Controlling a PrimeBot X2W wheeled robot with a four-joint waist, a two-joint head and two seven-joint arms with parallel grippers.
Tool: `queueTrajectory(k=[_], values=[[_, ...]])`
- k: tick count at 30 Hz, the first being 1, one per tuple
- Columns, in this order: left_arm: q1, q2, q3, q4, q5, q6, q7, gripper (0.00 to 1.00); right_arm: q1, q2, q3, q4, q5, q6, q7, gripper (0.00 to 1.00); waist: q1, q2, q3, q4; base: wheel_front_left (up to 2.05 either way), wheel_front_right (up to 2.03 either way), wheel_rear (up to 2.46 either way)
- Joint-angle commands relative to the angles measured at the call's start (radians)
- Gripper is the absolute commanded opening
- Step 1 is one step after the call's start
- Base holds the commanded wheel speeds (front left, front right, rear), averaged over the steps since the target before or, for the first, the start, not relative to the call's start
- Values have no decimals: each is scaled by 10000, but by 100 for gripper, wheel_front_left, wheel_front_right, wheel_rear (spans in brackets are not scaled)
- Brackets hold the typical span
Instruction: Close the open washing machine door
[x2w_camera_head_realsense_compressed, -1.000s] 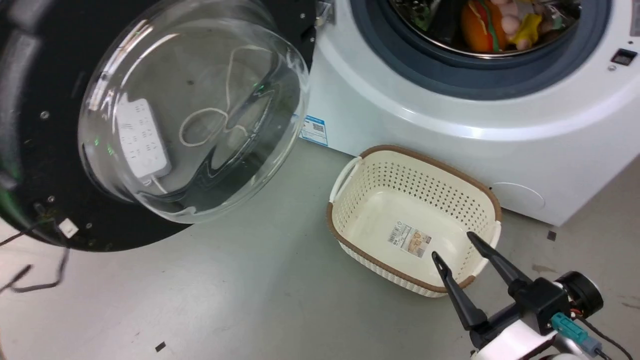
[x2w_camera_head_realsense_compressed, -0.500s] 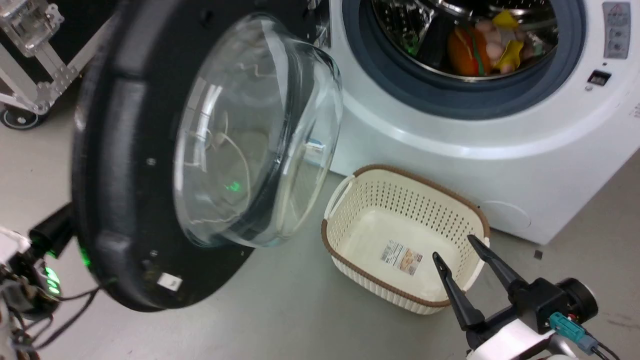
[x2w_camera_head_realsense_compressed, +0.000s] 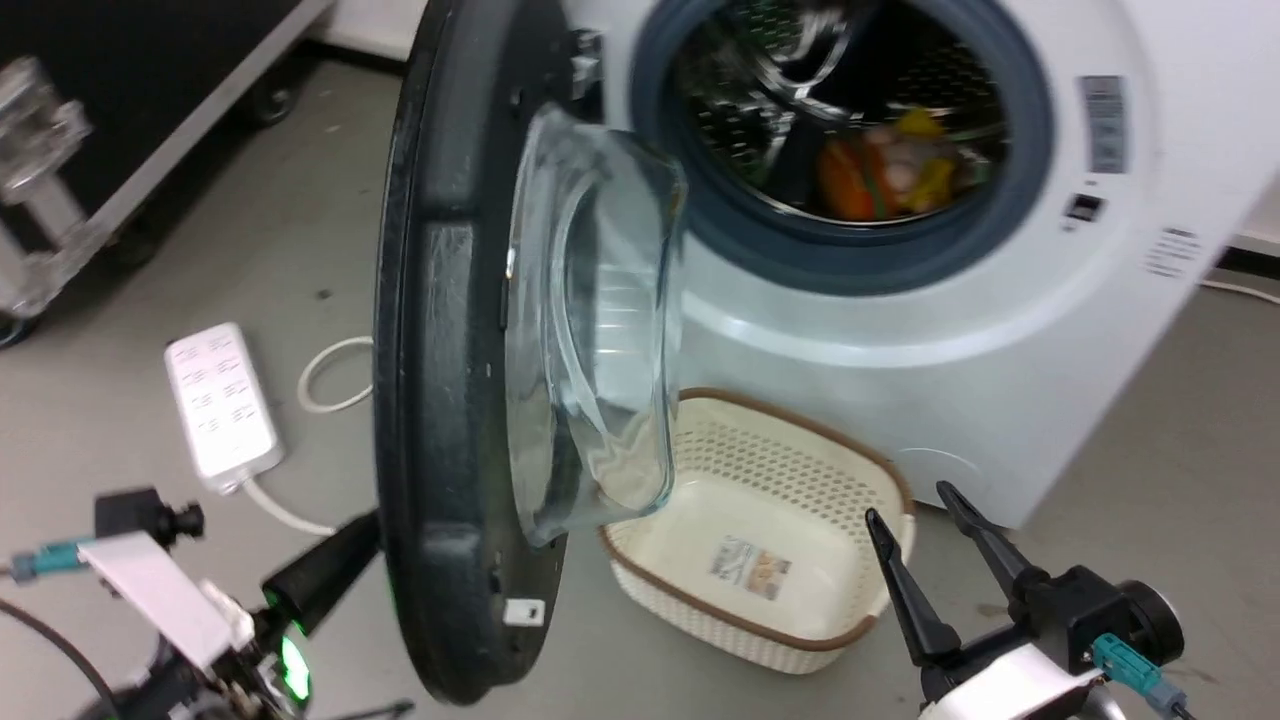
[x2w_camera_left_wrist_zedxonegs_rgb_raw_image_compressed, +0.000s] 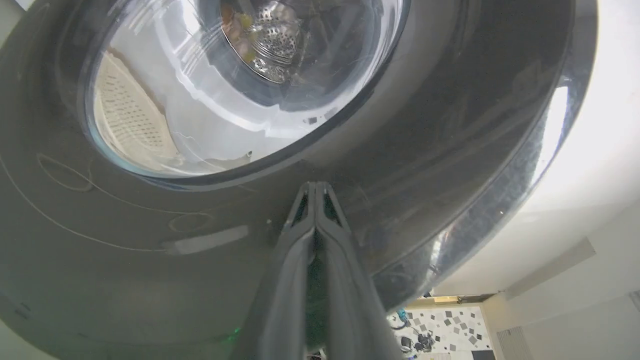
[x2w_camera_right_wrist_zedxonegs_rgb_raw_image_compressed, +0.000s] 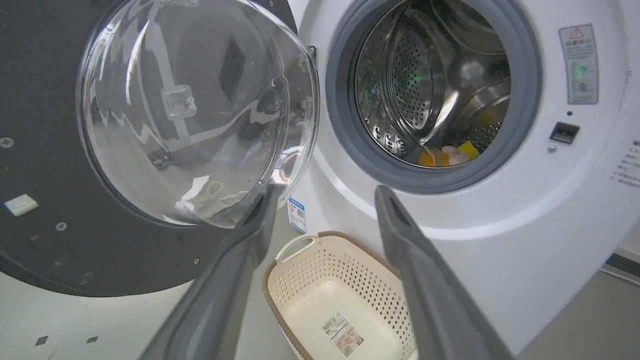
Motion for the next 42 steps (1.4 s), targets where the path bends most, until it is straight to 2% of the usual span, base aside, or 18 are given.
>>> queueTrajectory(k=[1, 5, 10, 15, 20, 26, 31, 37, 42], values=[[337, -81, -186, -154, -255, -117, -233, 0, 61, 90, -67, -46, -43, 8, -54, 100, 1, 0, -92, -482, 0, 0, 0], [1122, -120, -1235, -272, -814, -436, -1065, 0, 105, 182, -175, -172, -141, 8, -35, 100, 1, 0, -10, -1185, 0, 0, 0], [1547, -124, -2948, -371, -1235, -802, -2724, 0, 97, 145, -337, -295, -220, 8, 37, 100, 1, 0, 384, -2183, 0, 0, 0], [1066, -126, -4452, -108, -1723, -932, -4401, 0, -23, 39, -432, -425, -176, 8, 51, 100, 1, 0, 964, -3254, 0, 0, 0], [-135, -126, -5370, 693, -2267, -1020, -5968, 0, -329, 19, -435, -429, -36, 8, -35, 100, 1, 0, 1611, -4415, 0, 0, 0], [-2056, -127, -5722, 2029, -3207, -1075, -7909, 0, -569, 84, -455, -144, 156, 8, -212, 100, 1, 0, 2218, -5662, 0, 0, 0], [-3944, -127, -5693, 3406, -3292, -1100, -9391, 0, -853, 164, -443, 120, 333, 8, -326, 100, 1, 0, 2700, -6508, 0, 0, 0], [-5833, -127, -5589, 5121, -3133, -1298, -10382, 0, -1122, 258, -276, 365, 463, 8, -375, 100, 1, 0, 2953, -6982, 0, 0, 0], [-6537, -127, -5444, 6073, -3070, -1472, -10816, 0, -1166, 309, -350, 243, 500, 8, -380, 100, 1, 0, 2885, -6948, 0, 0, 0]])
